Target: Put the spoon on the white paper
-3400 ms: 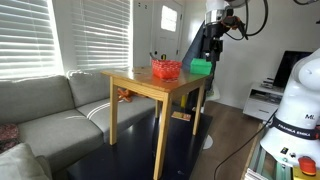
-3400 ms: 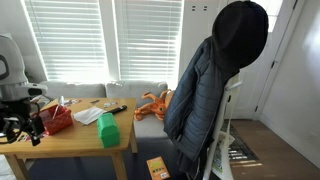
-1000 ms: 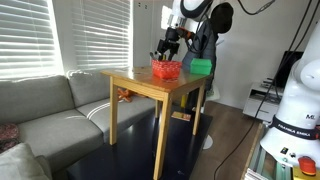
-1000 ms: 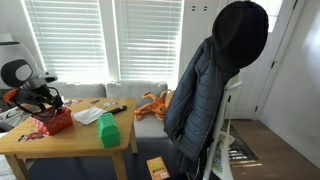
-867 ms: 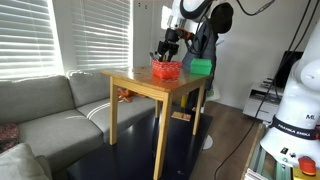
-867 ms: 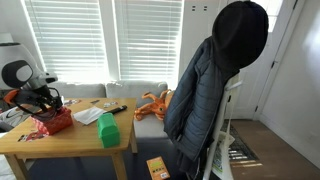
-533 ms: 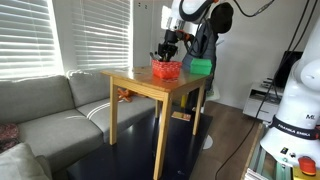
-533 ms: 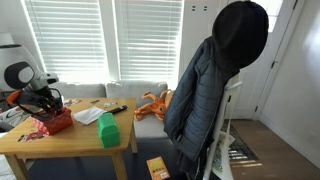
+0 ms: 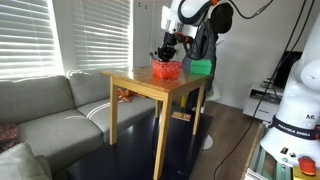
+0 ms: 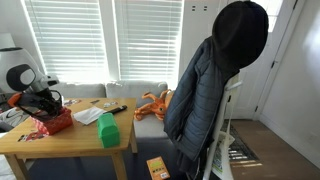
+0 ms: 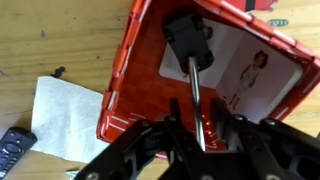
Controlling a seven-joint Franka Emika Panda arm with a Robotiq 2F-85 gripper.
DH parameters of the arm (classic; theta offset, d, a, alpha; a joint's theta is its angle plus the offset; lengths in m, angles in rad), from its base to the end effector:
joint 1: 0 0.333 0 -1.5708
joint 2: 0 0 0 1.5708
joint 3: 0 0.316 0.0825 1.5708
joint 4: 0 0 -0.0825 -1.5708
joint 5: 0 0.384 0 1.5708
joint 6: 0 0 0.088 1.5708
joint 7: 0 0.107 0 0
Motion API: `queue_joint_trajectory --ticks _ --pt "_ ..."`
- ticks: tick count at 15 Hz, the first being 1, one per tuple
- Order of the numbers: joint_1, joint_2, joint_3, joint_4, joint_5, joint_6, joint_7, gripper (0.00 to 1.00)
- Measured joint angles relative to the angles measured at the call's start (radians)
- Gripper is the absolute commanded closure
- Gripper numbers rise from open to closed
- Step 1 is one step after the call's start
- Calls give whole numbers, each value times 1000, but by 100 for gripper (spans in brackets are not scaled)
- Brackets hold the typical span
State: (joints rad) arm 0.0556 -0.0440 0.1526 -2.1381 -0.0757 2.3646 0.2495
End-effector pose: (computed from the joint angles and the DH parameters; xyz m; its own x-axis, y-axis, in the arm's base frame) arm 0.5439 0.1147 0.4520 0.9616 0.0066 0.2742 0.0056 -1.0000 0.0046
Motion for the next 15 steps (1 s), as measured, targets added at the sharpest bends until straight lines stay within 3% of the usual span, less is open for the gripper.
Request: queue_joint_trajectory --ticks 2,9,12,15 --pt "1 4 0 0 -2 0 0 100" --pt "3 -29 0 20 -8 -22 0 98" --pt "4 -93 0 44 -21 -112 0 98" --pt "-1 -144 -11 104 -41 -288 -2 98"
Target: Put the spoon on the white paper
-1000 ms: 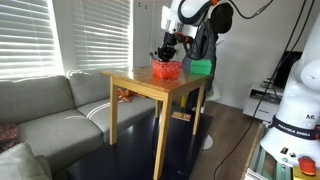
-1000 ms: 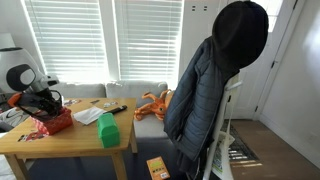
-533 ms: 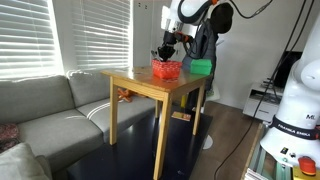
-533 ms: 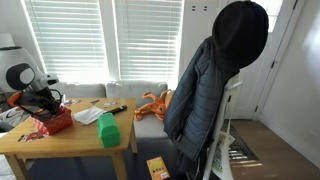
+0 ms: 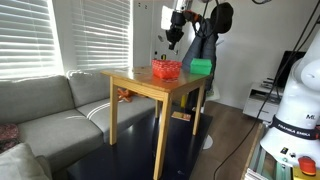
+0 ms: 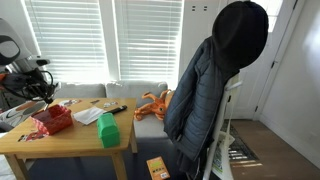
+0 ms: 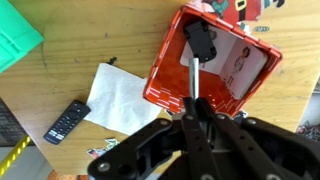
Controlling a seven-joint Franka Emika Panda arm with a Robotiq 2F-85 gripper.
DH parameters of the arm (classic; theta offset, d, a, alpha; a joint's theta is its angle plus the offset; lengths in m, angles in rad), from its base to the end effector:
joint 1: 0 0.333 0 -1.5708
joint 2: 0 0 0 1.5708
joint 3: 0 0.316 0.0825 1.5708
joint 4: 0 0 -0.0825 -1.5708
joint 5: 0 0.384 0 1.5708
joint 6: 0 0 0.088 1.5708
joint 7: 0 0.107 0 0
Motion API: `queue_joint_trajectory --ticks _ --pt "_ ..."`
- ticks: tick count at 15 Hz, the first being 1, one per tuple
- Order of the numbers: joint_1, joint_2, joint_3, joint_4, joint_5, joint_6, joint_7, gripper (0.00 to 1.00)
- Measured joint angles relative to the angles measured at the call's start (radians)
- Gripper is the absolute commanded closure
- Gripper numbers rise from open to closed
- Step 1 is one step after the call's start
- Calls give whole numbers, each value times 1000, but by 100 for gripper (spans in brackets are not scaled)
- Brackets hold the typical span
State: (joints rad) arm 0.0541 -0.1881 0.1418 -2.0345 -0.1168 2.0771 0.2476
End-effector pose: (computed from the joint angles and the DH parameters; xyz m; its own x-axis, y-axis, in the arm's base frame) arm 0.5148 0.1006 0.5491 0.9684 0.0041 0.2492 -0.0162 -0.9967 0.0796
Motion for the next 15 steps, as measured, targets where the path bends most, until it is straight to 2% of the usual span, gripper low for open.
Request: queue_joint_trajectory --ticks 3,6,8,9,15 --pt "-20 -8 -26 104 -26 -191 -24 98" --pt "-41 8 -64 202 -29 -307 -87 98" --pt "-53 41 -91 258 -28 -340 -127 98" --pt "-57 64 -104 282 -26 -346 -136 91" --pt "-56 80 -106 291 -26 -346 -138 91"
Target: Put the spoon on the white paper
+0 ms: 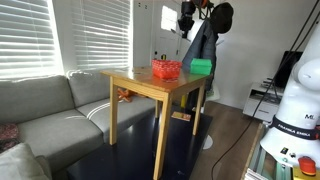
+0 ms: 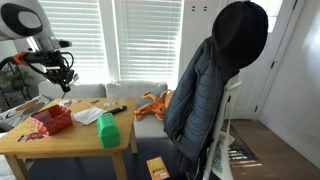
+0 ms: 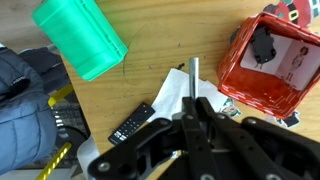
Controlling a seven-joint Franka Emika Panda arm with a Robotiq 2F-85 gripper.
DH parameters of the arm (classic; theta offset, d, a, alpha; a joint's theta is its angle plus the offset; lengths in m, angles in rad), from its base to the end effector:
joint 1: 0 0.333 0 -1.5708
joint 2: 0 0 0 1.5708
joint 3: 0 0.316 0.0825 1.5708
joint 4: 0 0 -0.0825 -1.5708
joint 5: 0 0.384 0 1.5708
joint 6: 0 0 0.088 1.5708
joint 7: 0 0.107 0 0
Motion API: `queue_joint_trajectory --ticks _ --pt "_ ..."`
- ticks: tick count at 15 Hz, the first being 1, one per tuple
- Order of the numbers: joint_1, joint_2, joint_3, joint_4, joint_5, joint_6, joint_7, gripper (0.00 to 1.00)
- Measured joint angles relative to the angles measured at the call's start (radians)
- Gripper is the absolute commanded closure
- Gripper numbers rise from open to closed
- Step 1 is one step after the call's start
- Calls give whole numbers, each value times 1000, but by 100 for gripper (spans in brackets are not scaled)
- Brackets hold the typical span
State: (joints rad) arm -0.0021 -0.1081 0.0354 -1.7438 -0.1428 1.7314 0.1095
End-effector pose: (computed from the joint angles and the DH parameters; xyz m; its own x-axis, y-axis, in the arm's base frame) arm 0.5345 0.0057 0.6163 0.9926 -0.0523 0.1091 -0.0669 -0.9886 0.1347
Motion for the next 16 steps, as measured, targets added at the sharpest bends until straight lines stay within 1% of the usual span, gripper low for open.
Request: queue_joint_trajectory --ticks 1,2,7,10,16 --pt "0 -1 0 0 0 0 0 91" --pt "0 -1 0 0 0 0 0 98" --pt "-3 25 -7 4 -1 0 0 98" --pt "-12 96 -27 31 2 0 -20 98" --pt "-22 252 -44 89 65 -3 -166 98"
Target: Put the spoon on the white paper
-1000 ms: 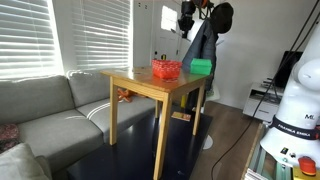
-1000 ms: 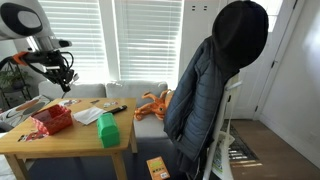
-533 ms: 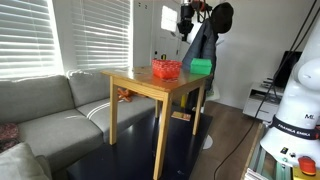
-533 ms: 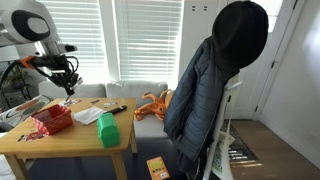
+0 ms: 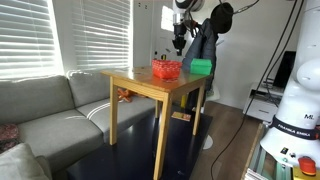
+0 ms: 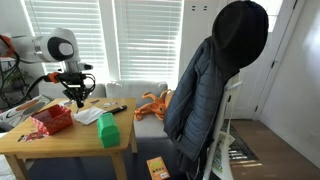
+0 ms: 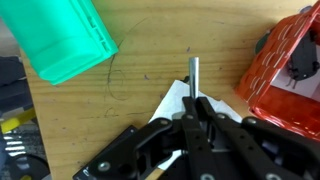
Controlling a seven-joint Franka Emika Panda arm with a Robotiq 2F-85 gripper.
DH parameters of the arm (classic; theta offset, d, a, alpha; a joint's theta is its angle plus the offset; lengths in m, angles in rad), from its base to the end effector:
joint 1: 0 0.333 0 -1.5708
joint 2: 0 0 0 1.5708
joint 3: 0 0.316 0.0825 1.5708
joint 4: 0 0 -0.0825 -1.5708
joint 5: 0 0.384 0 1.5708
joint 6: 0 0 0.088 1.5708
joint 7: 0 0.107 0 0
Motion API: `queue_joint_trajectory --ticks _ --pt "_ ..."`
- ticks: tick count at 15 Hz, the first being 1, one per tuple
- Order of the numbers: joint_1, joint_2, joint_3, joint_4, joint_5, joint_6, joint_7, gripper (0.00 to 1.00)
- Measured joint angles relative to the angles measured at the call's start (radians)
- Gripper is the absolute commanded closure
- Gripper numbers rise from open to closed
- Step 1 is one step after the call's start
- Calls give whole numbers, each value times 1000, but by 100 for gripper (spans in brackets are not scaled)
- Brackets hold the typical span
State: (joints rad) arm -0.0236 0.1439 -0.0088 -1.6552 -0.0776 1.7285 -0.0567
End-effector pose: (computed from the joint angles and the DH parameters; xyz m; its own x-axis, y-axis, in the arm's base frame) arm 0.5994 -0.0263 0.5147 0.9965 0.0364 -0.0752 0.0419 -0.9965 0.0726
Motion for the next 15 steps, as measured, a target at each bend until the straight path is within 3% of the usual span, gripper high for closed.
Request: queue_joint_trajectory --ticks 6,15 --pt "-1 120 0 77 31 -2 -68 98" --pt "-2 317 1 288 55 -143 -104 98"
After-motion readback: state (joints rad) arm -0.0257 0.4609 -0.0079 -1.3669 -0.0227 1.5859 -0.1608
